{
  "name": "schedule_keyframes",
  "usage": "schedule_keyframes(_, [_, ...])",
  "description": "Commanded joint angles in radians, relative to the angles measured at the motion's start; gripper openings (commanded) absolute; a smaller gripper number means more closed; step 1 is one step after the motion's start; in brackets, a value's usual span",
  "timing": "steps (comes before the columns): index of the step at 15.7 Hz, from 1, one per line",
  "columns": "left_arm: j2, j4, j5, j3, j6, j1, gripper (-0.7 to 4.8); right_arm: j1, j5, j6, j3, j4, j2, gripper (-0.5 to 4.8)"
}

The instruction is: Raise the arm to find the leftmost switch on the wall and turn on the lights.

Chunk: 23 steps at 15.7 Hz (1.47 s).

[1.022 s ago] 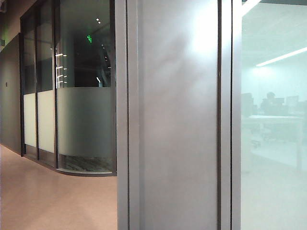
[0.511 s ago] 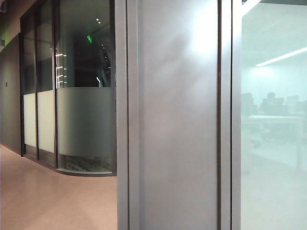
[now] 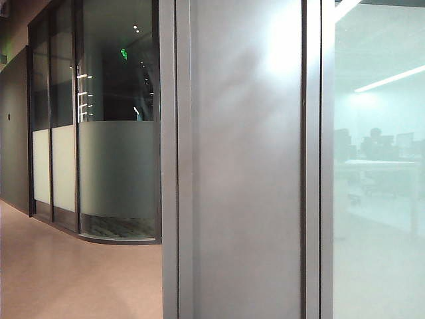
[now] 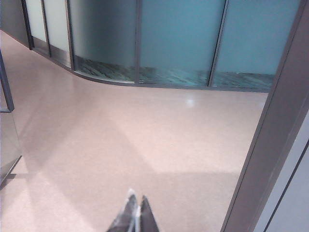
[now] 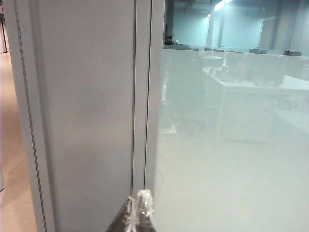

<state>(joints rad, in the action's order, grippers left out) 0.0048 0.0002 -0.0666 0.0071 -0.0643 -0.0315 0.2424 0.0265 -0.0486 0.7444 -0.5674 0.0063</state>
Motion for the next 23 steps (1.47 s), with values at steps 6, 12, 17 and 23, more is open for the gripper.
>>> schedule_keyframes(6, [-0.001,0.008,0.003,0.002,0.004,0.002,-0.05,0.0,0.0,0.003,0.004,0.01,-0.003,-0.01])
schedule_keyframes(12, [-0.001,0.008,0.003,0.002,0.004,0.002,-0.05,0.0,0.0,0.003,0.004,0.01,-0.003,-0.01])
schedule_keyframes(17, [-0.001,0.008,0.003,0.002,0.004,0.002,-0.05,0.0,0.0,0.003,0.004,0.01,-0.003,-0.01])
schedule_keyframes(23, [-0.001,0.008,0.003,0.002,0.004,0.002,-0.05,-0.119,-0.003,0.003,-0.053,0.032,-0.003,-0.01])
